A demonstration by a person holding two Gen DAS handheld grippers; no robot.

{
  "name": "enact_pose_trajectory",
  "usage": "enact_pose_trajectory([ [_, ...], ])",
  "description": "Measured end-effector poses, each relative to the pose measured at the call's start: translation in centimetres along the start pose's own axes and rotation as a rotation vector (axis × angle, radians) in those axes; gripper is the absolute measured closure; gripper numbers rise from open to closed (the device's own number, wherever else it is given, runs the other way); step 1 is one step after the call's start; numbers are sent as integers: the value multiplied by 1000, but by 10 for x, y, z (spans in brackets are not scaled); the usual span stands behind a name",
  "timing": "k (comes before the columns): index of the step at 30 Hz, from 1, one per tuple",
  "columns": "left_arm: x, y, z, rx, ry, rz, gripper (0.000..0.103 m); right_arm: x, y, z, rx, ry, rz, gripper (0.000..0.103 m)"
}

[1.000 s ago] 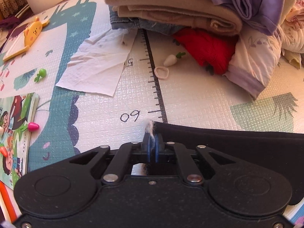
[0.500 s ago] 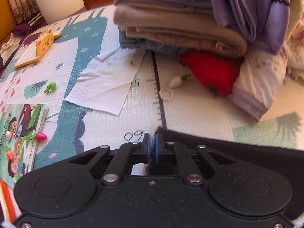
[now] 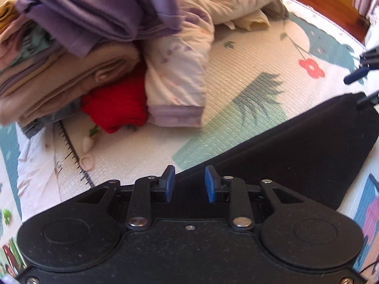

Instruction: Fold clothes

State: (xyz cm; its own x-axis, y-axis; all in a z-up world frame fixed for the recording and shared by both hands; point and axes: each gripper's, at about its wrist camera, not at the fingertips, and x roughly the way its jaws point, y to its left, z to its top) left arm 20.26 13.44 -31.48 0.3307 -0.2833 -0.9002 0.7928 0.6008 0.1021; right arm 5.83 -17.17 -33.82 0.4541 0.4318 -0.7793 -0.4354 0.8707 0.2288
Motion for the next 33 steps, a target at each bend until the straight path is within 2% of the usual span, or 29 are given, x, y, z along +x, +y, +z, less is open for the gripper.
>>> enact_pose_trajectory([
  [3,14,-11,4,103,48,-5,76,7,-4,-3,4,28,-9,47],
  [6,25,-21,5,191,85,-29,76,13,-8,-7,20,56,0,57],
  [9,29,-24,6,240,88,-34,76,13,-11,-10,30,52,-10,63],
  [11,30,-24,8,236,81,-39,83,12,-10,-11,22,45,-20,68],
  [12,30,-26,9,246,78,-44,96,11,-8,-11,14,41,-27,69],
  [15,28,-33,9,288,74,-39,101,8,-1,-13,-15,26,-48,72],
  [16,26,-33,9,287,68,-34,101,6,2,-14,-29,16,-53,76],
  [20,13,-29,9,282,40,-31,102,0,13,-18,-81,-10,-74,76],
  [22,5,-25,13,256,14,-36,102,1,14,-20,-89,10,-63,78],
  [23,2,-23,14,244,2,-38,102,1,13,-20,-84,15,-57,83],
  [27,2,-18,19,207,-9,-30,102,-9,-3,-18,29,-35,-27,88],
  [31,20,-26,20,221,49,-4,101,-4,-15,-16,113,-16,-14,87],
  [33,29,-32,19,239,93,2,99,3,-12,-16,102,15,-4,84],
])
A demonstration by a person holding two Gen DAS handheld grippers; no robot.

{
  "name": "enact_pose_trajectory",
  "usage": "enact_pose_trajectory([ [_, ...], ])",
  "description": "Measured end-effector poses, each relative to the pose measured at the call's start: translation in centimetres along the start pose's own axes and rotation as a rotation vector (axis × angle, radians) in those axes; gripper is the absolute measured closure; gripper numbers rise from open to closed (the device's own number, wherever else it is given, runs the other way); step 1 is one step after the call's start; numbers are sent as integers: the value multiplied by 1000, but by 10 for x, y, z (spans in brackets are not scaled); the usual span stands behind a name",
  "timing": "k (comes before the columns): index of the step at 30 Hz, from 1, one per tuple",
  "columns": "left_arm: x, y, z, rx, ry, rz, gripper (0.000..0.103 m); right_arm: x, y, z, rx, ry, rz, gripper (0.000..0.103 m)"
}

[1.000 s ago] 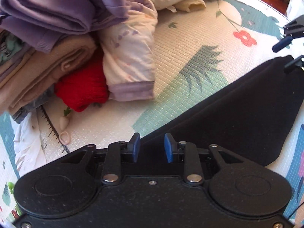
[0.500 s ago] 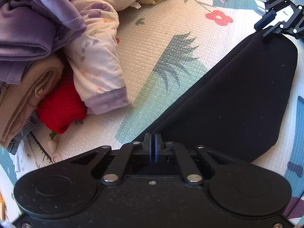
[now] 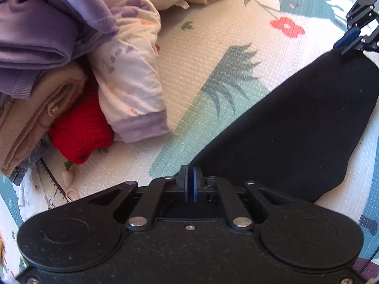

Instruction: Fold clothes

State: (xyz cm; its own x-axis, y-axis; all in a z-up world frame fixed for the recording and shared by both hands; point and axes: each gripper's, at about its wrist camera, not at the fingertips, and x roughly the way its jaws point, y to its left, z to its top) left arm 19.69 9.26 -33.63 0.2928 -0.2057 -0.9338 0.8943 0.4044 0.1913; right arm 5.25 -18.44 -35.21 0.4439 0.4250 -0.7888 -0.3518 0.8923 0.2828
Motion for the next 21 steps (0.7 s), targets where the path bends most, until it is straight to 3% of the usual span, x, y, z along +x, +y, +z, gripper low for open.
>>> enact_pose_trajectory([
  [4,-9,15,-5,-98,-23,67,73,3,1,0,13,0,-10,77],
  [5,-14,25,-12,-151,-33,77,73,2,0,0,20,-6,-19,65],
  [7,-25,45,-32,-310,-36,80,73,-2,-4,-2,37,-18,-29,53],
  [12,-50,79,-102,-736,-40,110,73,-13,-9,-8,57,-69,-30,53],
  [15,-61,87,-146,-998,-49,75,73,-17,-1,-7,18,-100,-21,55],
  [17,-63,82,-165,-1130,-73,6,73,-18,7,-6,-12,-108,-1,58],
  [21,-59,74,-174,-1262,-121,-21,74,-9,24,-5,-59,-80,40,60],
])
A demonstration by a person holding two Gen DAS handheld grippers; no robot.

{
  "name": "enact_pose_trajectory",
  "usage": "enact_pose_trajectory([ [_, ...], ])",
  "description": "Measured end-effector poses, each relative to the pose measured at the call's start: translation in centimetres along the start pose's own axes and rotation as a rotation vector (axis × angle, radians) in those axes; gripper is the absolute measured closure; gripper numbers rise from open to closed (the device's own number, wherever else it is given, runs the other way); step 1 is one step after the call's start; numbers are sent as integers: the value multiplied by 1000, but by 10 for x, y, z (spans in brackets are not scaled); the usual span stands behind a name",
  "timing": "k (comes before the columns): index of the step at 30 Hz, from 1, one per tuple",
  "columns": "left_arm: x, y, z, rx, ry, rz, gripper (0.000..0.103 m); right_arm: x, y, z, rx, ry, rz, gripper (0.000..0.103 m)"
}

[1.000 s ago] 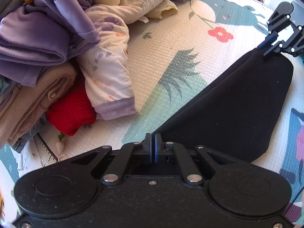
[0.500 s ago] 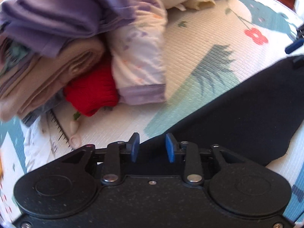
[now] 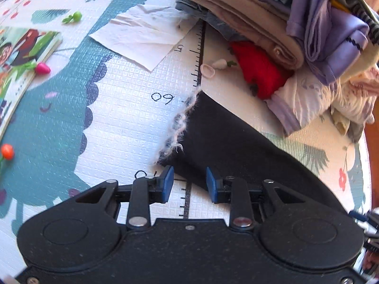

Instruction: Fold clothes

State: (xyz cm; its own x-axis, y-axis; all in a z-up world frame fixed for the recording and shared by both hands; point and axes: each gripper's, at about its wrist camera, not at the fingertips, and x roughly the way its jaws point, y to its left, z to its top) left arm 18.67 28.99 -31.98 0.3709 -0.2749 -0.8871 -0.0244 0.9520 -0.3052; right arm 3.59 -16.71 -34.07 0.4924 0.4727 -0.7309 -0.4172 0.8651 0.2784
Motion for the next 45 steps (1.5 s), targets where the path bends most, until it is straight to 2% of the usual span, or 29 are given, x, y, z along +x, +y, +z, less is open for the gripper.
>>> enact_pose_trajectory([
  [3,7,6,6,-118,-41,-18,76,6,9,0,-10,27,25,61],
  [8,20,-8,8,-74,-51,-4,78,13,16,-2,-35,67,46,60],
  [10,24,-10,7,-60,-55,20,98,17,14,-4,-32,91,47,61],
  [11,26,-11,7,-56,-54,36,98,18,13,-5,-29,97,47,61],
  [14,14,-18,5,-5,-95,25,101,20,10,-7,-18,110,53,62],
  [16,1,-16,7,-10,-116,-3,101,19,8,-8,-16,111,64,62],
  [18,-3,-10,8,-10,-126,3,101,19,6,-9,-25,115,73,62],
  [20,2,-7,7,-19,-110,39,101,18,5,-8,-24,118,78,62],
  [23,8,-13,3,32,-106,65,101,17,5,-8,-23,122,81,62],
  [25,17,-16,4,66,-91,89,95,17,7,-7,-31,125,78,62],
  [26,21,-18,5,83,-73,127,87,17,7,-7,-33,126,76,62],
  [27,21,-21,6,109,-69,183,73,17,8,-6,-35,127,74,62],
  [29,10,-26,6,151,-123,239,71,16,9,-5,-39,121,74,62],
  [32,-8,-40,1,228,-184,193,71,12,8,-3,-35,96,82,62],
  [34,-10,-56,-9,293,-154,40,72,11,6,-2,-17,87,85,62],
  [36,2,-74,-26,372,-89,-42,72,14,8,-2,-18,96,85,62],
  [38,22,-93,-47,482,-10,-50,72,16,11,-3,-30,106,82,61],
  [39,32,-99,-56,532,12,-17,71,16,12,-3,-30,107,81,60],
  [40,36,-108,-70,612,-25,22,68,16,13,-3,-29,107,80,59],
  [43,31,-121,-68,651,-28,23,69,16,15,-1,-30,99,81,59],
  [45,21,-124,-68,631,-55,-69,68,17,17,-1,-48,104,84,59],
])
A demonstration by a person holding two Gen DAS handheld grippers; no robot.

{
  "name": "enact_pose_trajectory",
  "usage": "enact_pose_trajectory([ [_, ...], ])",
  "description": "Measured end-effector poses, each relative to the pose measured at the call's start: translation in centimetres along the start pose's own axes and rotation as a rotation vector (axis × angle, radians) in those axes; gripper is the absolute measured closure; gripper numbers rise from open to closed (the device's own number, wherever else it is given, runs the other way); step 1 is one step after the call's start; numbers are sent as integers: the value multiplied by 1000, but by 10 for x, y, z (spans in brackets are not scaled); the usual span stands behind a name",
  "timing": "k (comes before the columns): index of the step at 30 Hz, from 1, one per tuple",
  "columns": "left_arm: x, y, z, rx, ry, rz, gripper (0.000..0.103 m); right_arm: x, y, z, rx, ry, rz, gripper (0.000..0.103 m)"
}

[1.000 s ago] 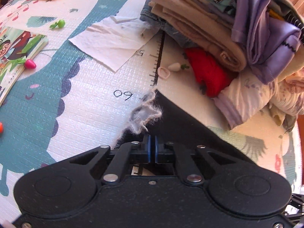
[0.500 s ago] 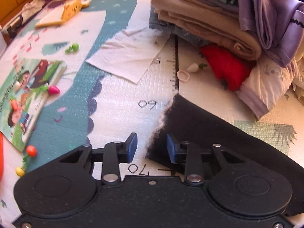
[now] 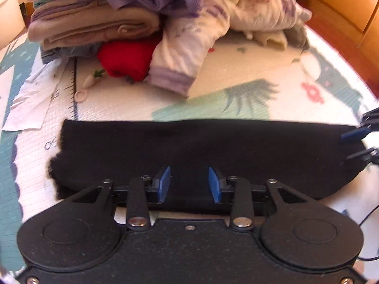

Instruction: Fold clothes

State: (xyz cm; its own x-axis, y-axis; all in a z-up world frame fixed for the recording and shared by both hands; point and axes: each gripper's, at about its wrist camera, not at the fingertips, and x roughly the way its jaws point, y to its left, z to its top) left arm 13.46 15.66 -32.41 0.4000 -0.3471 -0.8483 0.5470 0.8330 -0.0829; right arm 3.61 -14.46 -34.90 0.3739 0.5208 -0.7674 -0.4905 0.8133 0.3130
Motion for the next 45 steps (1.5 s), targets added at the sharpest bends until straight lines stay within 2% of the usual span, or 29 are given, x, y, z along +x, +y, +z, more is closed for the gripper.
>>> enact_pose_trajectory([
  [4,21,-17,-7,77,33,37,68,3,-1,-1,16,2,-1,58],
  [5,22,-17,-5,82,16,34,68,3,-1,-1,18,1,-4,58],
  [10,36,-1,16,-32,-10,56,68,6,-3,-2,18,16,-26,58],
  [12,39,-1,28,-56,2,63,68,3,-5,-3,42,-5,-20,58],
  [15,35,1,40,-84,-33,40,68,2,-3,-2,24,-4,-24,58],
  [17,49,5,38,-121,-8,80,66,5,-5,-4,28,6,-27,58],
  [18,49,4,39,-105,-2,78,61,5,-5,-4,33,9,-28,58],
  [21,40,9,49,-109,16,55,62,5,-4,-3,37,5,-35,58],
  [24,12,47,50,-255,-69,84,61,-1,-4,0,35,-21,-37,58],
  [27,-13,105,43,-513,-64,114,60,-1,-9,3,58,-20,-47,59],
  [29,-30,131,33,-651,-73,90,56,3,-9,2,42,4,-53,59],
  [30,-37,138,28,-685,-74,97,54,6,-8,2,33,21,-59,59],
  [35,-40,149,-10,-815,-74,75,53,9,-10,0,66,14,-68,59],
  [39,-26,148,-32,-843,-44,64,53,10,-7,1,62,22,-86,58],
  [43,-17,152,-47,-896,-66,33,53,12,-6,0,60,18,-91,58],
  [45,-15,154,-50,-893,-101,24,54,13,-6,2,65,18,-91,57],
])
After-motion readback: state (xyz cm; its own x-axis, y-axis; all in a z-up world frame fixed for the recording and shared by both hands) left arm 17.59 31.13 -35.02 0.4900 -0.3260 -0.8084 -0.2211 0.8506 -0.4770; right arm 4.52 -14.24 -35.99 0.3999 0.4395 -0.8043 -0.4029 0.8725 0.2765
